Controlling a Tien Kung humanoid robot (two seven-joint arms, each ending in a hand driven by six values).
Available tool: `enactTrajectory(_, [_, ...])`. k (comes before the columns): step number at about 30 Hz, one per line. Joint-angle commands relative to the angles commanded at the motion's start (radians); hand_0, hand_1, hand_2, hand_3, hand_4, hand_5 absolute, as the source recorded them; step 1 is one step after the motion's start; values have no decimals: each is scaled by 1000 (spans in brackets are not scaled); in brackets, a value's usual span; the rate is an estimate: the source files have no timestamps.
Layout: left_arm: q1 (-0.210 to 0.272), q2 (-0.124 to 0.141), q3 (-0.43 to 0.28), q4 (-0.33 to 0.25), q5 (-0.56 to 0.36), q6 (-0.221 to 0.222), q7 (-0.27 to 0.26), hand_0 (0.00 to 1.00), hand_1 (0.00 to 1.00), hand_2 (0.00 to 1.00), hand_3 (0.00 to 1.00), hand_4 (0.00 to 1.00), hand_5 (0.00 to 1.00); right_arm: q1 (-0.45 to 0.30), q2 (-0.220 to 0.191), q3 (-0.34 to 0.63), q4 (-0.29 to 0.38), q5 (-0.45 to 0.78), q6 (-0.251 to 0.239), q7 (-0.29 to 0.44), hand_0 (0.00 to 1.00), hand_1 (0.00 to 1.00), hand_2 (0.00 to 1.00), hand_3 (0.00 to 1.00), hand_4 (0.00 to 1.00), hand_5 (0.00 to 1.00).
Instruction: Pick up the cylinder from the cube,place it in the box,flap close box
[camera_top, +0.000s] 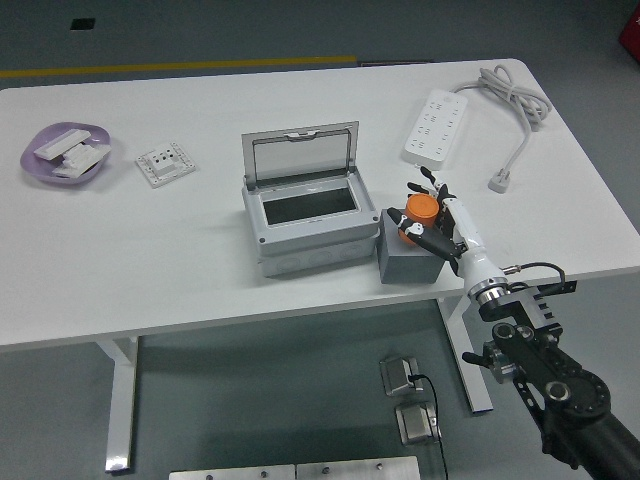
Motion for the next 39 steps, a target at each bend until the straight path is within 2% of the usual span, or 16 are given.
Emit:
enactTrajectory(6, [1, -1, 1, 0, -2, -1, 0, 637, 542, 533, 618, 593, 146, -13, 3, -8, 2, 25, -19, 18, 719, 759, 797, 960, 676, 178])
enactTrajectory(7, [1, -1, 2, 0, -3, -1, -1, 637, 542, 534, 619, 592, 146, -14, 4, -10, 2, 29, -23, 21, 646, 693, 749, 937, 550, 61])
enactTrajectory(12, [-1, -1, 6, 0, -10, -4, -8, 637, 542, 534, 619, 592, 146, -24, 7, -18, 3, 53, -40, 28, 646, 693, 749, 937, 550, 61])
enactTrajectory(13, [-1, -1, 6, 0, -12, -5, -10, 637, 541, 533, 618, 591, 145, -25, 7, -19, 4, 57, -45, 28, 583, 607, 663, 867, 287, 2])
enactTrajectory(18, [-2, -2, 8, 0, -17, -11, -17, 637, 541, 533, 618, 591, 145, -28, 7, -20, 11, 69, -64, 25, 583, 607, 663, 867, 287, 2])
enactTrajectory(19, [-2, -3, 8, 0, -18, -11, -17, 637, 541, 534, 618, 590, 142, -28, 7, -20, 12, 70, -66, 26, 579, 566, 620, 777, 2, 2])
enactTrajectory(24, [-4, -3, 8, 0, -22, -16, -23, 637, 541, 534, 618, 590, 142, -21, 7, -19, 16, 78, -73, 38, 579, 566, 620, 777, 2, 2])
enactTrajectory(25, [-4, -3, 8, 0, -23, -16, -24, 637, 540, 533, 617, 589, 138, -20, 7, -19, 17, 79, -75, 41, 407, 434, 514, 565, 2, 2])
enactTrajectory(30, [-5, -3, 8, 0, -25, -19, -29, 637, 540, 533, 617, 589, 138, -10, 6, -21, 17, 80, -87, 53, 407, 434, 514, 565, 2, 2])
enactTrajectory(31, [-5, -3, 8, 0, -26, -20, -30, 637, 540, 534, 618, 589, 137, -6, 6, -22, 17, 80, -91, 55, 321, 381, 478, 384, 2, 2])
enactTrajectory(39, [-6, 0, 7, 0, -24, -20, -32, 637, 541, 536, 619, 589, 130, 56, -5, -52, 14, 49, -131, 55, 335, 387, 491, 366, 2, 2])
